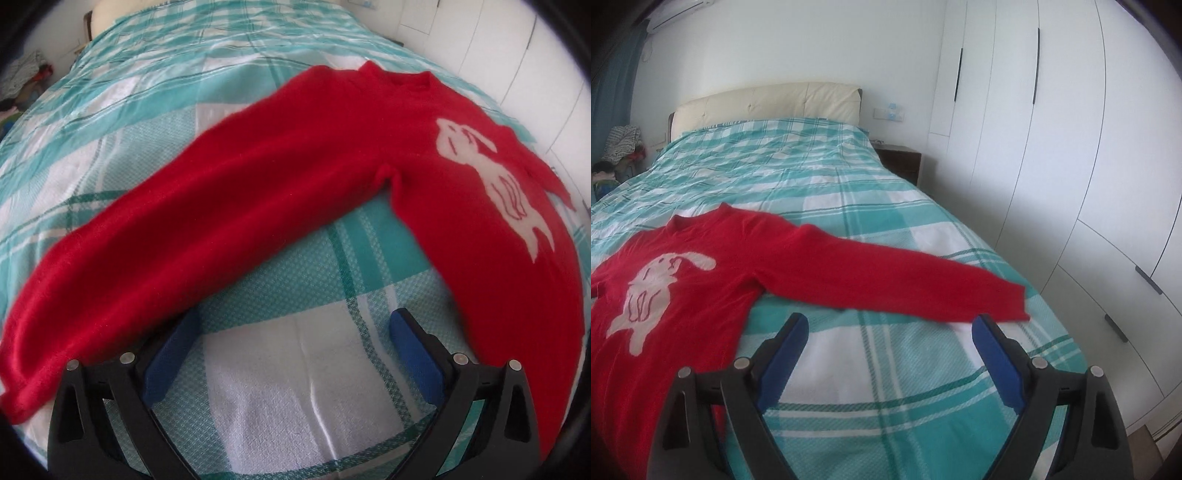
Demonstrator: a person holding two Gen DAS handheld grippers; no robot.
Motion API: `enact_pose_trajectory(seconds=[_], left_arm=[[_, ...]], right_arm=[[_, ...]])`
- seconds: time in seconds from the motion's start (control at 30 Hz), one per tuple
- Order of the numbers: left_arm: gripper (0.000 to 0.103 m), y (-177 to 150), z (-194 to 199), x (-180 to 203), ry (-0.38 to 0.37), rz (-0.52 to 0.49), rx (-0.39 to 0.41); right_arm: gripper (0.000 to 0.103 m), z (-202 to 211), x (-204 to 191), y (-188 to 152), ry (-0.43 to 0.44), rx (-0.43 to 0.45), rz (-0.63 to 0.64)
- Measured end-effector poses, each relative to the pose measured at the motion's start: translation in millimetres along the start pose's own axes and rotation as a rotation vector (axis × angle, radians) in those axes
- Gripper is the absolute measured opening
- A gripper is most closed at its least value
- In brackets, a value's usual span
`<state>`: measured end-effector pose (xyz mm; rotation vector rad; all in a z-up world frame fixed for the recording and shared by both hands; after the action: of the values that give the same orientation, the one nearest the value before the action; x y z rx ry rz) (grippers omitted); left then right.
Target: Fold small clothes
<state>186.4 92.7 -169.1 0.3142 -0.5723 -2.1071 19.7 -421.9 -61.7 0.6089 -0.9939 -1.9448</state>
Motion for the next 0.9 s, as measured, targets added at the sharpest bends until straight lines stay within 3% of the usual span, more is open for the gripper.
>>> enact_pose_trajectory(seconds=[0.17, 0.9], left_arm=[[0.103, -2.2, 1.4, 9.3, 0.023, -0.078, 0.020], [0.103, -1.8, 1.3, 4.9, 0.029, -0.089, 0.014]], right_arm=[[0.089, -15.6, -6.3, -23.3, -0.002, -0.061, -0.064], [0.089, -42.6, -10.7, -56.1, -0.073, -0.124, -0.058]])
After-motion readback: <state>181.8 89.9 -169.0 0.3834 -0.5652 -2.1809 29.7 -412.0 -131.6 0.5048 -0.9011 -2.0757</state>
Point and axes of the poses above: each gripper's, at about its wrist camera, not at the fingertips, and z roughly against the way its jaws point, x to its right, y to its top, the point moved 10 cm from there along -z, roughly the way its jaws point, and after that the axes turned 11 degrees about -z, right-handed, at the moved point
